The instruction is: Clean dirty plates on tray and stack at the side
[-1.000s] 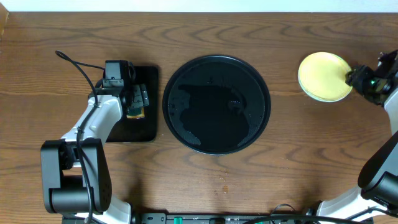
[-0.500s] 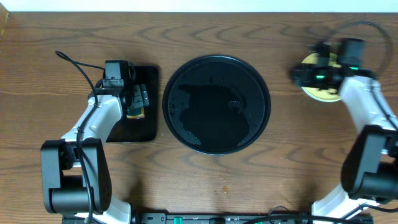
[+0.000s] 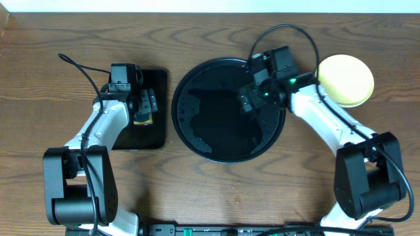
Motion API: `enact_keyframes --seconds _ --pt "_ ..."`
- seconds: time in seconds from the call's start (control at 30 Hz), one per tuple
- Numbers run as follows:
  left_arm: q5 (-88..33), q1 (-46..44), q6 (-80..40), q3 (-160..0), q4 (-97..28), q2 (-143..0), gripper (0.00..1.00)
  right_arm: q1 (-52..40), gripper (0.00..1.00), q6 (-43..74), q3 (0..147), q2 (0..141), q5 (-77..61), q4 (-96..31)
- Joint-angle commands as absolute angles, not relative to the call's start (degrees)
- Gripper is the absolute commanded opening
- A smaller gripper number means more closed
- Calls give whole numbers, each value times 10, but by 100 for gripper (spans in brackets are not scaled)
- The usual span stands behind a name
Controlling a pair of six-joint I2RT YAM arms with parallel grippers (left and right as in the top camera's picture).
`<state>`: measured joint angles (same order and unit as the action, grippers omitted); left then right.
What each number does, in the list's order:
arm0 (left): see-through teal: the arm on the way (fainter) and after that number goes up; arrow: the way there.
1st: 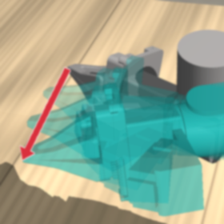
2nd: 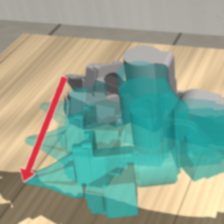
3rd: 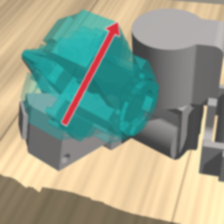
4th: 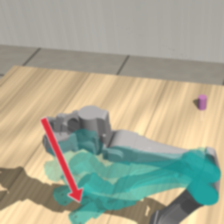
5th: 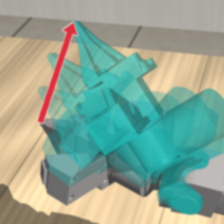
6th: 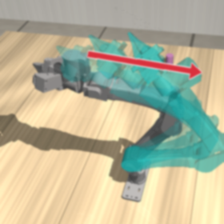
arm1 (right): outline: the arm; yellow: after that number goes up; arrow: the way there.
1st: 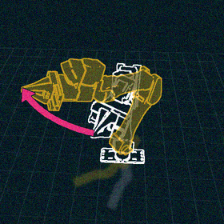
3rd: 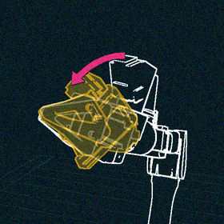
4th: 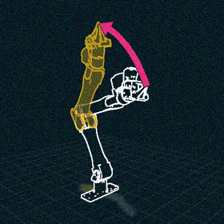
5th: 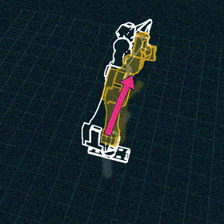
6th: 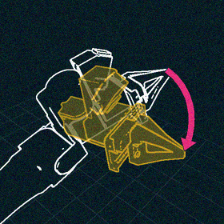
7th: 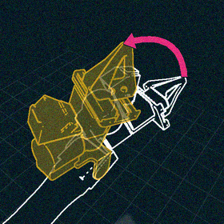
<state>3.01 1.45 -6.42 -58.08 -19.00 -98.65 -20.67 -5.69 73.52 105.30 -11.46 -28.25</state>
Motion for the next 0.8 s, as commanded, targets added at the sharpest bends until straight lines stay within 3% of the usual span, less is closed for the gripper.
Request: enact_keyframes --seconds 0.0,0.5,0.77 --pt "37 17 -67 -583 -190 -981 89 -237 99 -65 733 1051 -103 -283" --pt "37 17 -67 -582 -190 -981 89 -247 99 -63 732 1042 -111 -286" --pt "37 17 -67 -583 -190 -981 90 -242 99 -110 700 852 21 -300"
